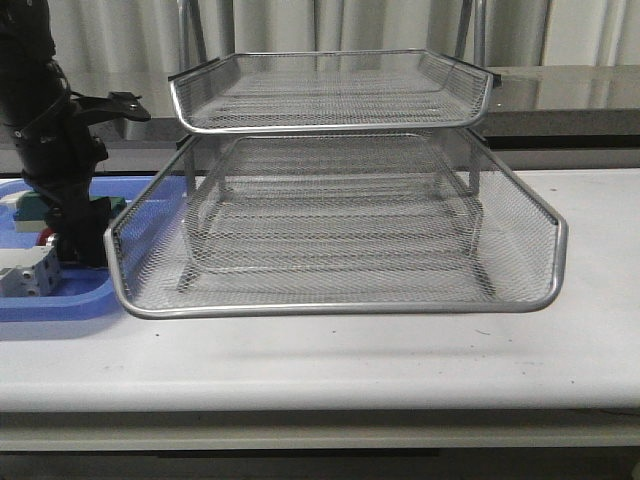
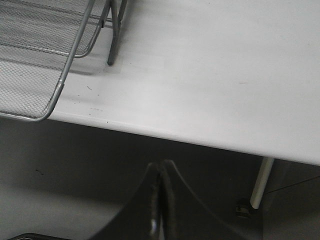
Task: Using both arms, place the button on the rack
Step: 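Lower the left gripper over the red push button in the blue tray, then grasp the red push button with the left gripper and lift it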
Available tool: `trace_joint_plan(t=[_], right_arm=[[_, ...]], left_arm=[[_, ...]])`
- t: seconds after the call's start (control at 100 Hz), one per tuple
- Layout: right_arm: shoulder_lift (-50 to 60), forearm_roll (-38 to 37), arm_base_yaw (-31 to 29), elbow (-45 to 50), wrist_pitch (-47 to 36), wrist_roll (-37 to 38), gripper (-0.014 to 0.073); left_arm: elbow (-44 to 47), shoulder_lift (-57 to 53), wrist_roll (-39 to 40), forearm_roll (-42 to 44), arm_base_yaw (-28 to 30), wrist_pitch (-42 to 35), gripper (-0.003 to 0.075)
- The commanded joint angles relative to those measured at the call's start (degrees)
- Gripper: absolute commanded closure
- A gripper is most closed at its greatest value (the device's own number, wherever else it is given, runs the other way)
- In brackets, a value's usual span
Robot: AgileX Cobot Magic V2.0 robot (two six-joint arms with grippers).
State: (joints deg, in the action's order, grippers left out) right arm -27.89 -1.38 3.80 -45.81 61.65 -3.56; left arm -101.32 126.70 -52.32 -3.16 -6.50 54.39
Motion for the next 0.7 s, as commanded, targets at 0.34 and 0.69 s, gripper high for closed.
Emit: trace_joint_plan(t=[0.34,0.69], right_arm=[[-0.3,-0.5,-0.2,-2.0,-3.4,0.0,0.0664],[-0.3,-0.5,-0.2,-2.0,-3.3,0.0,0.0664]], left_arm=[[-1.7,-0.9,-0.1,-0.2,-0.1,-0.3,0.0060],[-1.7,-0.9,-0.1,-0.1,-0.1,-1.6,0.0323]])
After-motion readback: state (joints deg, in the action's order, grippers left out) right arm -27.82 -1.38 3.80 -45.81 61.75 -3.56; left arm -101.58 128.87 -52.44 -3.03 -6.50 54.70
